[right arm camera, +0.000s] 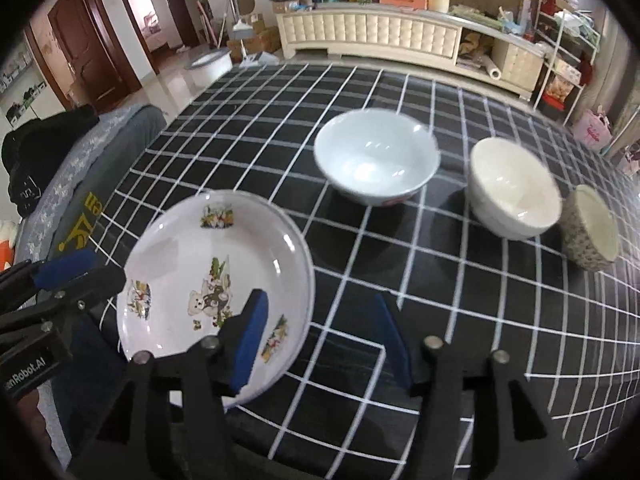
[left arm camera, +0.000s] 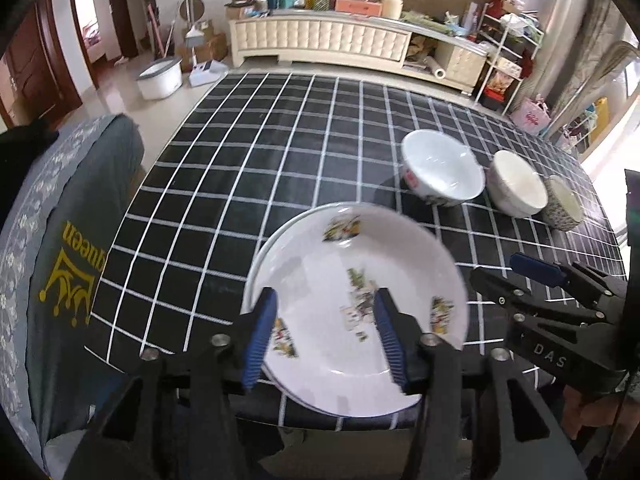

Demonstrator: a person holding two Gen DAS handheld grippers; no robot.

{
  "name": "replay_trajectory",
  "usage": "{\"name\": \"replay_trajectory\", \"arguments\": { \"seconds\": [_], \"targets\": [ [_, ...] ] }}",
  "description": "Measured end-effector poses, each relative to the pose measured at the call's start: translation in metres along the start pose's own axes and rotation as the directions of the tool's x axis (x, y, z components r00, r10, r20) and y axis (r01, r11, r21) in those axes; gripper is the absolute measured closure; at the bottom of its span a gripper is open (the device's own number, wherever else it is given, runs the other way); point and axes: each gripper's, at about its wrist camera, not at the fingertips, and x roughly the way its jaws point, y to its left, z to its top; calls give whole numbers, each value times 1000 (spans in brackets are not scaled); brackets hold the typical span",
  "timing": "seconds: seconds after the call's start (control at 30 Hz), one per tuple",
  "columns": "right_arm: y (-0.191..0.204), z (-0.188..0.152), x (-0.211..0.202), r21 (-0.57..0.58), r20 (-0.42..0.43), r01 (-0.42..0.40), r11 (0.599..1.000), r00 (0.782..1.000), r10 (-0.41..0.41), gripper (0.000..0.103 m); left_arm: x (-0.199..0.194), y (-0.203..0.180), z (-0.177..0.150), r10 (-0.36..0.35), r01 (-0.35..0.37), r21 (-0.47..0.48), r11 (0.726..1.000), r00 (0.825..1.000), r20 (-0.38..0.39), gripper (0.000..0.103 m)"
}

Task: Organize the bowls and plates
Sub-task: 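Open the left gripper and lift away from the plate stack, then move the left gripper toward the white bowl with red emblem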

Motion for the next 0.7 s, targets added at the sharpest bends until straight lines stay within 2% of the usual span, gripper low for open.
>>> {"name": "replay_trajectory", "arguments": {
  "seconds": [0.07,0.2,0.3,0.4,0.7],
  "targets": [
    [-7,3,-14,13,18,-4,1000,1000,3,42,-10,-9,5,-35,35,6,999,999,23,51],
    [-18,8,-43,18,76,14,1000,997,-15,32,-26,-23,15,-96,96,9,995,993,65,41],
    [-27,16,-63,12,120,30,999,992,-31,25,-37,-36,27,-114,111,36,993,989,98,37],
    [-36,25,-76,1,156,50,999,987,-49,19,-42,-47,40,-116,109,62,992,986,119,27],
    [-61,56,-84,7,205,92,996,974,-91,11,-36,-68,80,-129,115,106,988,983,133,26]
  ]
}}
